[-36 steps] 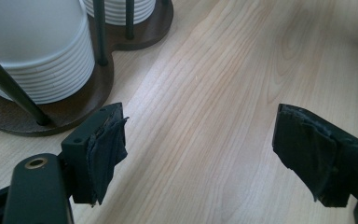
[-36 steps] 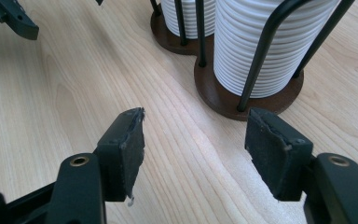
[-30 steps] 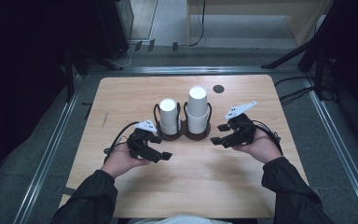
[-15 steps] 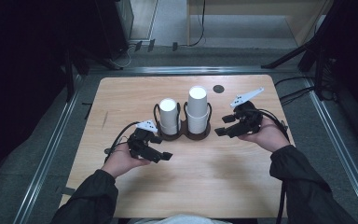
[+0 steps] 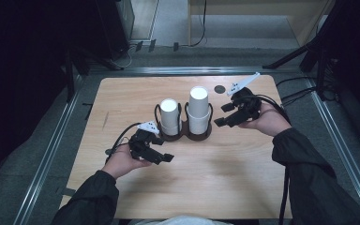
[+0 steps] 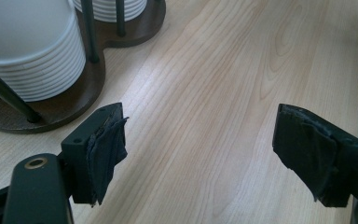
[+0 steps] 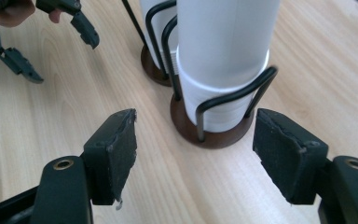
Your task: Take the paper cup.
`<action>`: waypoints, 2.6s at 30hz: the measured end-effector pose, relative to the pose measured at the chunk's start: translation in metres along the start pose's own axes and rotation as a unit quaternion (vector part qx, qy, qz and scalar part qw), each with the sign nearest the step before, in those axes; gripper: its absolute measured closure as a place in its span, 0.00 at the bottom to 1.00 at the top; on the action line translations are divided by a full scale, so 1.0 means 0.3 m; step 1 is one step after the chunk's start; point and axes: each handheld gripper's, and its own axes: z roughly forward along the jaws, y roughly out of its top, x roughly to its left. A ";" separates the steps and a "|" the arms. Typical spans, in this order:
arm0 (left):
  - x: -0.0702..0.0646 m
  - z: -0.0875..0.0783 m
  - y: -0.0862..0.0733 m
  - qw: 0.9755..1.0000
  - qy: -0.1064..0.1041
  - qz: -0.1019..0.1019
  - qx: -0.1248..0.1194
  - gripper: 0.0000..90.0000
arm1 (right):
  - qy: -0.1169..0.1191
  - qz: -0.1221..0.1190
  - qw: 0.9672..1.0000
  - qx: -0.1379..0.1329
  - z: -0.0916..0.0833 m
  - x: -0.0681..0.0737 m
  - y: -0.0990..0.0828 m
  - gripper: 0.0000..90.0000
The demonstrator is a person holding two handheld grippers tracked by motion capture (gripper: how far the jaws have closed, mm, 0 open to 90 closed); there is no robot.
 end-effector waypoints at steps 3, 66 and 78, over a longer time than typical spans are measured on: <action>0.001 -0.001 0.000 1.000 -0.001 0.000 0.000 0.19 | 0.000 -0.010 1.000 -0.003 -0.002 -0.013 0.029 0.33; -0.022 0.049 0.103 0.997 0.010 -0.018 -0.076 0.56 | -0.009 -0.048 0.997 0.061 0.107 -0.050 0.309 0.36; -0.038 0.135 0.223 0.994 0.047 -0.030 -0.094 0.70 | -0.008 -0.045 0.997 0.061 0.106 -0.051 0.312 0.36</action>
